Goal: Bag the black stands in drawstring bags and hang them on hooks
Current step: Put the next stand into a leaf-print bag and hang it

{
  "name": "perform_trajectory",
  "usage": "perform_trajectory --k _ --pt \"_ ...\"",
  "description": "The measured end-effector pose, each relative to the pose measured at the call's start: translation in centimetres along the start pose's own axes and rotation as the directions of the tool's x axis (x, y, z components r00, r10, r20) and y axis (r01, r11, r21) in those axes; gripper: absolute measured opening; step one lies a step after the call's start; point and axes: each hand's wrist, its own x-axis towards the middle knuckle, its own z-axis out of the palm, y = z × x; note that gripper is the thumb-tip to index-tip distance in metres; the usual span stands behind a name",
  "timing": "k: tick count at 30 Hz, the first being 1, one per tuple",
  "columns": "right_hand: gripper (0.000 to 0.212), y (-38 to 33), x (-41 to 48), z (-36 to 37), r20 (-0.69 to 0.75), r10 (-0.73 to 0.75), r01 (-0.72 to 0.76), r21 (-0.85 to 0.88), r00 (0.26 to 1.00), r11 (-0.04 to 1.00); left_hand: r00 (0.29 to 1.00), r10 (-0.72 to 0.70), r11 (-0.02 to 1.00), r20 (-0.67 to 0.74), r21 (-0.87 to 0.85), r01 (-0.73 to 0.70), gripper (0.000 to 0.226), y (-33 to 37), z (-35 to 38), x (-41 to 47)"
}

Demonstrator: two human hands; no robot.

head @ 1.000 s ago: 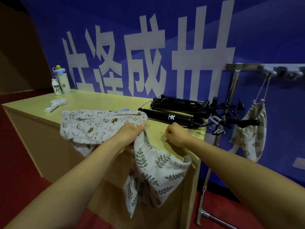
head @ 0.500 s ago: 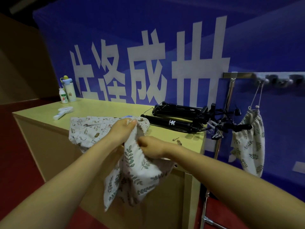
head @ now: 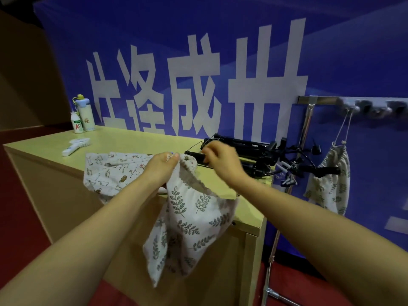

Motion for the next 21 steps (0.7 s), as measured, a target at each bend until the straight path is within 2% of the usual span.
perform_trajectory --k 1,3,6,9,12,16,21 --pt "0.019 1.3 0.9 -0.4 -0.062 0.03 -0.034 -0.057 0.998 0.998 1.0 -0.007 1.0 0.009 -0.015 0.007 0.044 -0.2 0.3 0.1" --pt "0.022 4.3 2.4 -1.2 -0.06 0.086 -0.098 -0.239 0.994 0.966 0.999 -0.009 0.999 0.031 -0.035 0.01 0.042 -0.7 1.0 0.5" --pt "0.038 7.9 4.3 -1.7 0.072 0.22 -0.159 -0.483 0.973 0.861 0.999 0.008 1.0 0.043 -0.013 -0.008 0.045 -1.0 1.8 1.6" --pt "0.039 9.9 5.6 -1.3 0.187 0.291 -0.111 -0.636 0.938 0.764 0.998 -0.037 0.996 0.059 -0.078 0.042 0.04 -1.4 2.3 2.7" --pt "0.041 10.9 6.6 -0.4 0.256 0.325 -0.053 -0.706 0.91 0.706 0.997 -0.058 0.993 0.054 -0.103 0.063 0.038 -2.3 2.6 3.7" --pt "0.043 11.4 7.9 0.6 0.279 0.307 0.007 -0.749 0.91 0.663 0.995 -0.094 0.988 0.03 -0.124 0.097 0.043 -2.8 2.8 4.3" --pt "0.043 13.6 8.7 1.8 0.276 0.381 -0.076 -0.717 0.882 0.693 0.993 -0.1 0.989 0.065 -0.101 0.106 0.047 -3.4 3.1 4.8"
